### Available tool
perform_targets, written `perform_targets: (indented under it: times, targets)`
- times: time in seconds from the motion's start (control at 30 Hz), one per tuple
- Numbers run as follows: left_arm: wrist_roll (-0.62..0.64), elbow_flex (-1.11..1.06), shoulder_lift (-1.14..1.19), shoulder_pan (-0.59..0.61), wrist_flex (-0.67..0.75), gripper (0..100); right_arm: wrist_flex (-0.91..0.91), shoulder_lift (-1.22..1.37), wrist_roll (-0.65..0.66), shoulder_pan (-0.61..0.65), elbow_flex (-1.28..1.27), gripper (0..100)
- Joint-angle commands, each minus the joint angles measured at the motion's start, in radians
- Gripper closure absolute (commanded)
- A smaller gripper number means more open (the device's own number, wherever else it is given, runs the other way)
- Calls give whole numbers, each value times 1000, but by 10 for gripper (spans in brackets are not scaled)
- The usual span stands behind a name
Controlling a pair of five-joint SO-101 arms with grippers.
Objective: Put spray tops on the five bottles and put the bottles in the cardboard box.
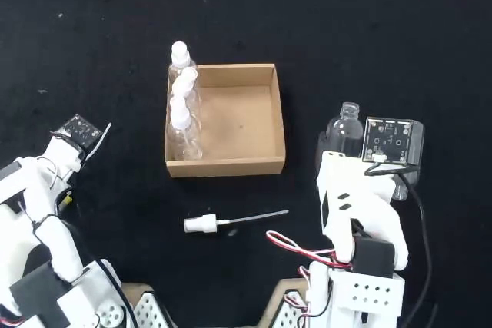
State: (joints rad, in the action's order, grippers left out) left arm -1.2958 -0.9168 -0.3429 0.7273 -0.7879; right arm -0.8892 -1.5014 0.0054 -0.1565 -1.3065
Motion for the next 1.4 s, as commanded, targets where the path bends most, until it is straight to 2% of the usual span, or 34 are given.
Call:
perform_targets:
  times: [0.0, 0.13, 0.33, 0.4, 0.57, 0.83, 0.93, 1.03, 1.2, 1.37]
  targets:
    - [-5, 56, 0, -4, 12, 855, 18, -27, -9, -17, 15, 988]
    - [-3, 58, -9, -2, 12, 708, 18, -27, -9, -17, 15, 988]
    - [0, 162, -12, 42, 0, 746, 26, -28, -9, -17, 2, 988]
    - [60, 194, -12, 64, -5, 747, 26, -28, -9, -17, 2, 988]
    - [379, 222, -12, 64, -150, 751, 26, -28, -9, -17, 2, 988]
    - [1217, 283, -9, 77, -249, 751, 26, -28, -9, -17, 1, 988]
    - [1470, 280, -11, 73, -308, 747, 26, -28, -9, -17, 1, 988]
    - [1599, 268, -11, 53, -338, 746, 26, -28, -9, -17, 1, 988]
    - [1654, 186, -5, 39, -338, 747, 26, -28, -9, -17, 1, 988]
    - [1898, 203, 0, 35, -336, 746, 26, -28, -9, -17, 1, 988]
